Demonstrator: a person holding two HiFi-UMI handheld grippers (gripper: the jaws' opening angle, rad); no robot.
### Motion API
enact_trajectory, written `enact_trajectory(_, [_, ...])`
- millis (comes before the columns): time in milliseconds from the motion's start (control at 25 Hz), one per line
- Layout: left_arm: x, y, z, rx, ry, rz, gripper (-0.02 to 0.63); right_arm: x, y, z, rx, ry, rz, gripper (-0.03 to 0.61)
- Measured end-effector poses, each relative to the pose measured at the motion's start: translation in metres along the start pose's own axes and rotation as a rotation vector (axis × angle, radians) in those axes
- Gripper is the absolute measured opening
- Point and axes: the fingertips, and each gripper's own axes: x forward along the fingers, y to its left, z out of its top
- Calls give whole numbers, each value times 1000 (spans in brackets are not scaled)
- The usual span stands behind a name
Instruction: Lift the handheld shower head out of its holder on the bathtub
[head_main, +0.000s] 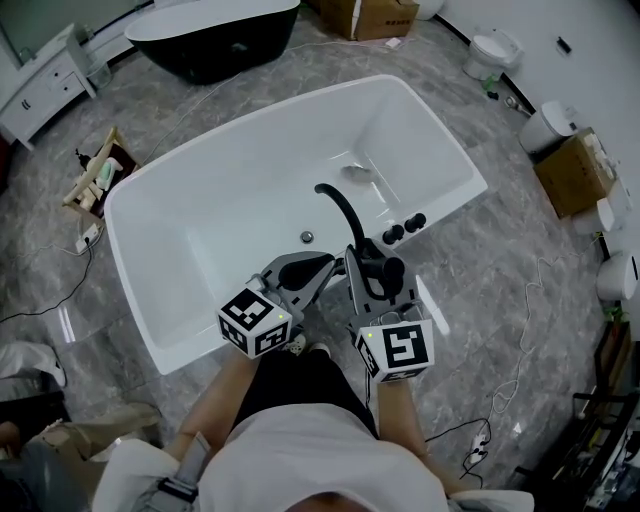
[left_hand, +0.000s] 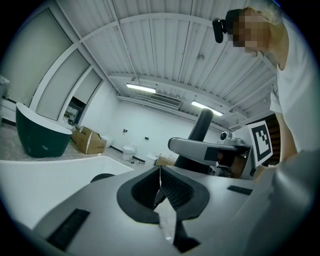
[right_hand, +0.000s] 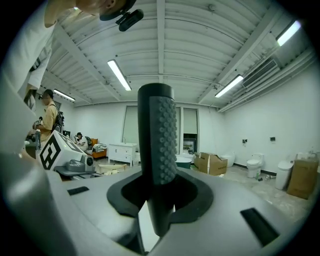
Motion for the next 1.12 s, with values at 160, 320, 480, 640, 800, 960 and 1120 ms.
enact_trajectory(160, [8, -14, -2, 9, 8, -47, 11, -15, -8, 5, -4, -13, -50, 106])
enact_trajectory(320, [19, -26, -2, 19, 12, -97, 11, -27, -19, 9, 5, -20, -99, 106])
enact_trajectory(480, [28, -40, 2, 23, 22, -154, 11, -40, -31, 17, 1, -14, -159, 106])
enact_trajectory(640, [37, -55, 0, 21, 30, -216, 11, -60, -42, 19, -10, -2, -232, 106])
enact_trajectory(800, [49, -69, -2, 30, 46, -280, 11, -78, -56, 22, 32, -19, -293, 106])
enact_trajectory(960, [58, -87, -7, 35, 59, -345, 11, -98, -67, 18, 40, -18, -366, 106])
enact_trajectory(1120, [70, -102, -9, 40, 70, -409, 11, -113, -77, 18, 52, -23, -429, 106])
